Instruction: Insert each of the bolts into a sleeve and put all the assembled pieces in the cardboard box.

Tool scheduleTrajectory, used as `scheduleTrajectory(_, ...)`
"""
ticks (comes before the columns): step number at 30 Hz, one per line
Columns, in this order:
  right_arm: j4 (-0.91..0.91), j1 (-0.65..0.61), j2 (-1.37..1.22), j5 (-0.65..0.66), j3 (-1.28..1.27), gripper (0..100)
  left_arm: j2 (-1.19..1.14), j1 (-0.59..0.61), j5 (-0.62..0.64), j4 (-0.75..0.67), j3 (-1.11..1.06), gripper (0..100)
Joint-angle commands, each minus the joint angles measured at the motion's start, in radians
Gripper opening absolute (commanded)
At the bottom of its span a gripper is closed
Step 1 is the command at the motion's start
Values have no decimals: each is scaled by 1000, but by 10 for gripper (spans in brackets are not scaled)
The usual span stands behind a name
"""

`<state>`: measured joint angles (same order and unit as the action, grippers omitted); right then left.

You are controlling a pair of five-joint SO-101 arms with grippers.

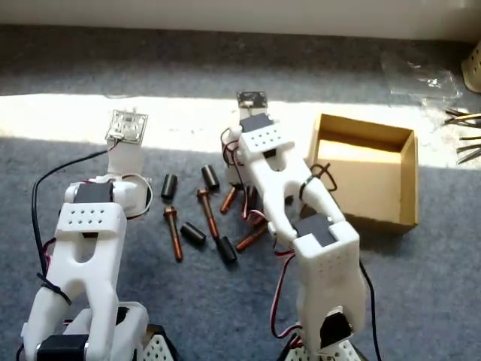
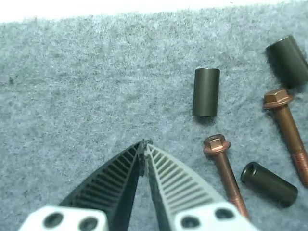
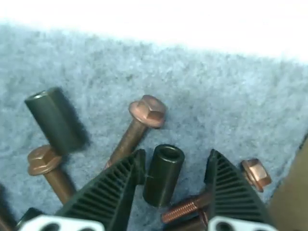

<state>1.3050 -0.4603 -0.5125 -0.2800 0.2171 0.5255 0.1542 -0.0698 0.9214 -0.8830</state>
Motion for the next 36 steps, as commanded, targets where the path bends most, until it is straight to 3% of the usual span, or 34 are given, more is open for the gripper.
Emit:
scheduleTrajectory(1, 10, -13, 7, -5, 48, 203, 2, 15, 6, -17, 8, 8)
scheduleTrajectory(23, 64, -19, 1, -2, 30, 202, 4, 15, 5, -83, -44, 8)
scheduleTrajectory(30, 71, -28, -120, 21, 41, 201, 4, 15, 5, -81, -44, 8)
scheduleTrajectory(36, 65, -30, -122, 84, 41, 82, 4, 13, 5, -81, -44, 8)
